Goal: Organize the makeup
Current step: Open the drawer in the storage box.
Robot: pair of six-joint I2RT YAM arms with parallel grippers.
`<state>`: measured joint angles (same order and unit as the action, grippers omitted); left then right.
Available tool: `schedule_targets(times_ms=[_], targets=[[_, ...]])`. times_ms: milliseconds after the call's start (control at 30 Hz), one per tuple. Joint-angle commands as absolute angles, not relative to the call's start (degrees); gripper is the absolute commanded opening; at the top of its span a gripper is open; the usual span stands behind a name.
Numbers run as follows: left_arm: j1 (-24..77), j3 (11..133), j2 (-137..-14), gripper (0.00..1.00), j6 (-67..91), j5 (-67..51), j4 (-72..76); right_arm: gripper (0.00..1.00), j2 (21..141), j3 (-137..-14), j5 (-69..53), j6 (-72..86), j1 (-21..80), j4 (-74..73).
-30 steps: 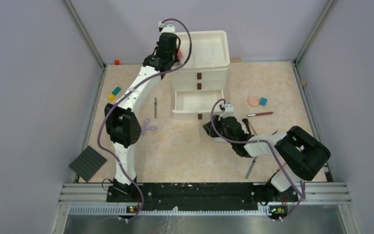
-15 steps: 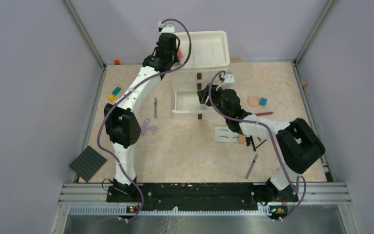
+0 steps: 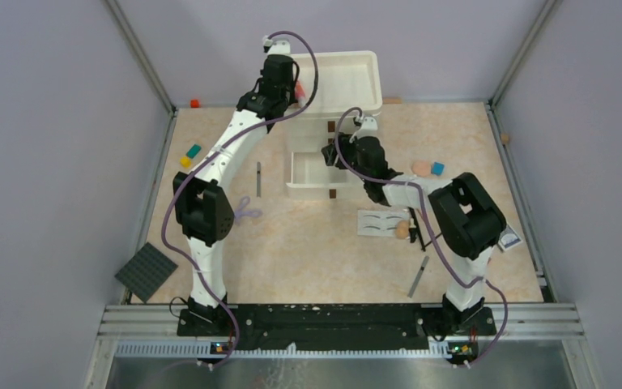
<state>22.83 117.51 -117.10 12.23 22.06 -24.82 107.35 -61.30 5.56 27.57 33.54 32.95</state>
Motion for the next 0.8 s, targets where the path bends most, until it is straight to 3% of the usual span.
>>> schedule_targets(times_ms=[0,433,767], targets=[[21.57,115.29,-117.66,0.00,12.13,22.04,-32.09,0.59,108.71,-65.77,4.93,28.97,32.90,36.09],[21.59,115.31,-117.91,0.00,12.22,22.34,-32.17,0.53,113.53,-73.08,6.64,30.92,31.87,31.22],[21.54,115.53,-118.12,0.00,11.95,22.76,-32.08,0.01,110.19,-68.42,6.69,29.50,31.73,35.90]])
